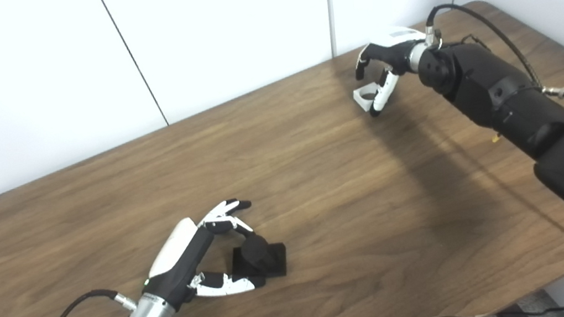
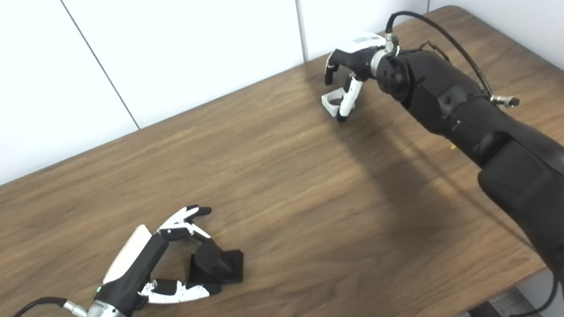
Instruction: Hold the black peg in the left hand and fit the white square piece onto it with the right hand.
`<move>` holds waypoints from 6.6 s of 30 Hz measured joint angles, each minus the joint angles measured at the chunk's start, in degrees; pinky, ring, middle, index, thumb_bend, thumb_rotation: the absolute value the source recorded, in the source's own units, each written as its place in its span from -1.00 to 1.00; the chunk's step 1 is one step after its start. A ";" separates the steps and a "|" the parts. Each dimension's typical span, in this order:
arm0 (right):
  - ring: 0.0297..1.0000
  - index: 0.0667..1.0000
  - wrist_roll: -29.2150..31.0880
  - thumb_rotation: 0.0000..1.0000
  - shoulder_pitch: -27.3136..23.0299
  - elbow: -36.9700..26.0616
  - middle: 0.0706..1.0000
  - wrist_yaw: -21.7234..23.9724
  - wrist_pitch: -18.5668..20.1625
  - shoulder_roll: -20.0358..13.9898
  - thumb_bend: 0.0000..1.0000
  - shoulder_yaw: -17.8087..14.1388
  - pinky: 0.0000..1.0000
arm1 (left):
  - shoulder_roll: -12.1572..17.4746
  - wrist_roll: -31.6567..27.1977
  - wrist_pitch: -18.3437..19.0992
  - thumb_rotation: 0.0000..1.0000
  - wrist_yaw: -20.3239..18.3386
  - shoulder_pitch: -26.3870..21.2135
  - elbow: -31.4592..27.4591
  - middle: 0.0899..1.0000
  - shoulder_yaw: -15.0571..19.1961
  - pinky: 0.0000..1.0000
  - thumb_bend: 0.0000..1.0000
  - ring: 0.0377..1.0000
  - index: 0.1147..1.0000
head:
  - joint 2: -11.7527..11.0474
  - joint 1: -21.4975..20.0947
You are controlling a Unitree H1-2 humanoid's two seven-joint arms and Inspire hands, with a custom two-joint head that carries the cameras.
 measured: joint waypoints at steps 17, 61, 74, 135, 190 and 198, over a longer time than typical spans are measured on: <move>0.76 -0.06 0.01 -0.71 -0.01 -0.26 0.63 0.68 0.01 -0.61 0.09 0.28 0.86 | 0.09 0.83 0.21 -0.83 0.25 0.01 -0.56 0.77 0.09 0.68 0.04 0.90 -0.15 | 0.79 0.35; 0.79 -0.11 -0.71 -0.73 4.86 -14.12 0.57 0.83 -1.87 -6.56 0.04 -3.03 1.00 | -0.36 1.05 -2.34 -0.84 2.51 -0.20 1.99 0.77 0.36 0.66 0.04 0.89 -0.15 | 0.79 0.62; 0.82 -0.11 1.72 -0.73 6.74 -30.27 0.57 4.24 -6.65 -8.57 0.04 -6.52 0.98 | -0.58 1.65 -2.07 -0.83 2.70 -0.45 2.23 0.77 0.24 0.68 0.04 0.90 -0.15 | 1.05 2.37; 0.79 -0.12 12.67 -0.72 13.13 -59.99 0.55 26.74 -8.07 5.75 0.05 -1.49 0.95 | -4.11 5.63 2.78 -0.84 3.70 -4.31 4.61 0.80 -1.95 0.68 0.04 0.93 -0.15 | 4.66 16.26; 0.78 -0.11 9.55 -0.73 11.35 -50.99 0.56 26.85 -12.77 9.53 0.05 1.44 0.92 | -3.97 6.13 6.81 -0.84 3.13 -4.30 1.93 0.79 -2.60 0.64 0.04 0.91 -0.15 | 6.42 16.44; 0.78 -0.11 9.56 -0.73 11.85 -50.99 0.55 26.88 -12.73 9.18 0.05 0.95 0.91 | -3.91 6.14 6.92 -0.84 2.92 -4.18 1.57 0.79 -2.56 0.63 0.04 0.91 -0.15 | 6.50 16.70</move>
